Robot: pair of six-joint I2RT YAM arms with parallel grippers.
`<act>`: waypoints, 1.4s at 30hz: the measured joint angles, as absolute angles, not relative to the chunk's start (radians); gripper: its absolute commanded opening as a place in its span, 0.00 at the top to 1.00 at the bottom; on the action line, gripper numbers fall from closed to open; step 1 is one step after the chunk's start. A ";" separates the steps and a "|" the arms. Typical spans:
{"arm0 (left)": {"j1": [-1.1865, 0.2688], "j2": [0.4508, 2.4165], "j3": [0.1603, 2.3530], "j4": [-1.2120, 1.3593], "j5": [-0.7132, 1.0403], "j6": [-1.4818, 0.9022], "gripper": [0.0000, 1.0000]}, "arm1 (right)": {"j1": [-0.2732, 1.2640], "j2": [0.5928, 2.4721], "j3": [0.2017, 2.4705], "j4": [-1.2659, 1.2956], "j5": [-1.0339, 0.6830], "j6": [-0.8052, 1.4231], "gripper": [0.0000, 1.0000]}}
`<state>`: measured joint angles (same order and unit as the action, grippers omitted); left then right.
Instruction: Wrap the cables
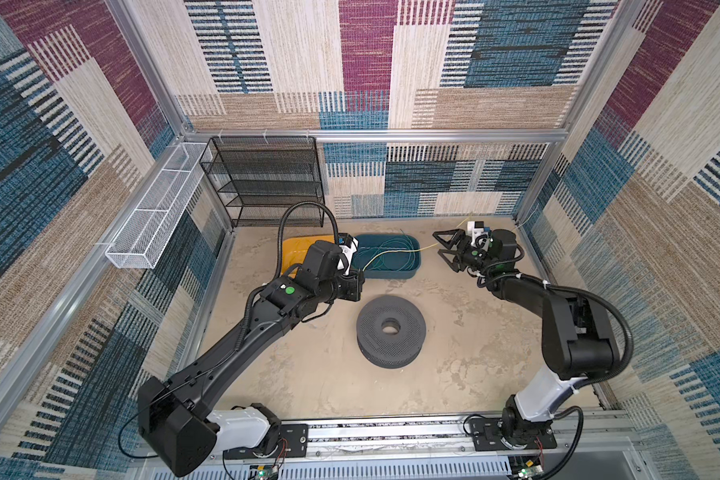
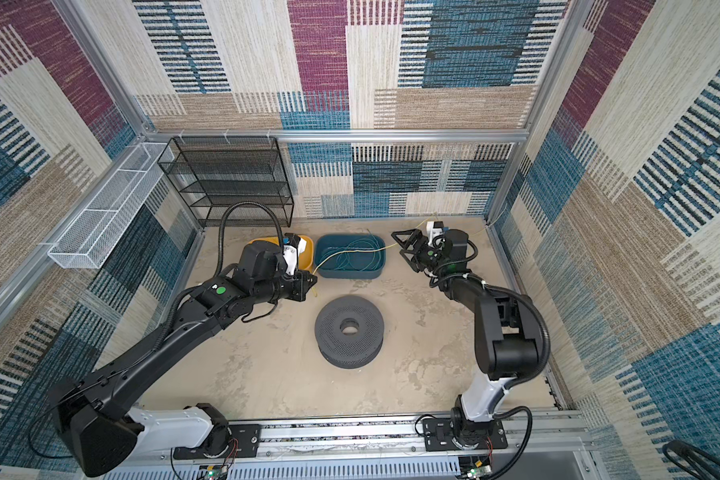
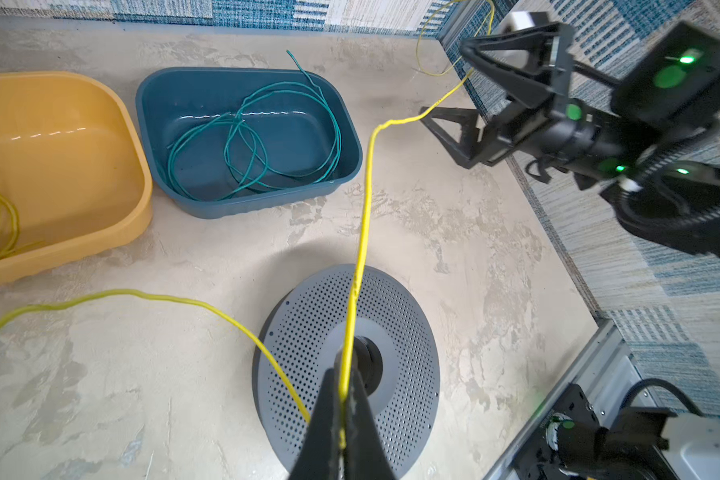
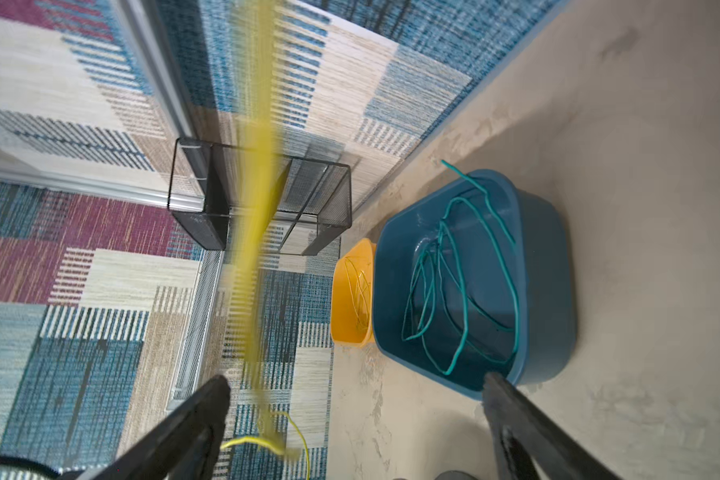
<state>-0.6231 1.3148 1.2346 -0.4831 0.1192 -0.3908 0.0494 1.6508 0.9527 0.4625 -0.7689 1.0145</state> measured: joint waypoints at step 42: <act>-0.466 1.114 1.245 -0.482 0.007 -0.315 0.29 | 0.562 1.369 0.934 0.353 -0.584 1.012 1.00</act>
<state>-0.4660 1.1145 1.2449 -0.4824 0.0071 -0.3153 0.5617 1.3685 0.9337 0.3527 -0.5842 1.0122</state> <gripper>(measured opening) 0.695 0.064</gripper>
